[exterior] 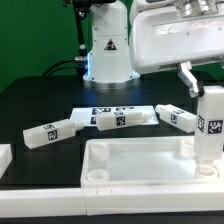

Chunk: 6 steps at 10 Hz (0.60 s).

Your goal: Assemble desk

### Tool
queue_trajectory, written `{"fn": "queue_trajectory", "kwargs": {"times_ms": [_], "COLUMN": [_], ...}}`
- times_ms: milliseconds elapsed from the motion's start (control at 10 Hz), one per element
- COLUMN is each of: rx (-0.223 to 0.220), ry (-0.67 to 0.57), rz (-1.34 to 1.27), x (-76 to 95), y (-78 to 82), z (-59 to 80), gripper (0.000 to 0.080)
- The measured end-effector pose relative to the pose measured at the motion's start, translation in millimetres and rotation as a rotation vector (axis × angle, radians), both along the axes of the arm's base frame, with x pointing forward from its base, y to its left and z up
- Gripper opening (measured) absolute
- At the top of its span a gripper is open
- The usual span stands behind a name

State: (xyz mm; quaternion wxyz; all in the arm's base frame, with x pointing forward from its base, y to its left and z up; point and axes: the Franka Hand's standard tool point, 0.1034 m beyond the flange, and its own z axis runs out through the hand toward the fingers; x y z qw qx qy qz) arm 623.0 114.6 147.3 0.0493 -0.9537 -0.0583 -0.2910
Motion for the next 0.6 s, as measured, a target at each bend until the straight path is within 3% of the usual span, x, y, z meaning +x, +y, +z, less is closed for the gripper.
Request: {"fn": "queue_trajectory", "kwargs": {"times_ms": [400,600], "rx": [-0.001,-0.001], "ry": [0.002,-0.026], "rz": [-0.003,-0.008], "x": [-1.0,1.2], "y": [0.3,-0.4], "z": [-18.1,-18.5], "gripper": [0.0285,0.0285]}}
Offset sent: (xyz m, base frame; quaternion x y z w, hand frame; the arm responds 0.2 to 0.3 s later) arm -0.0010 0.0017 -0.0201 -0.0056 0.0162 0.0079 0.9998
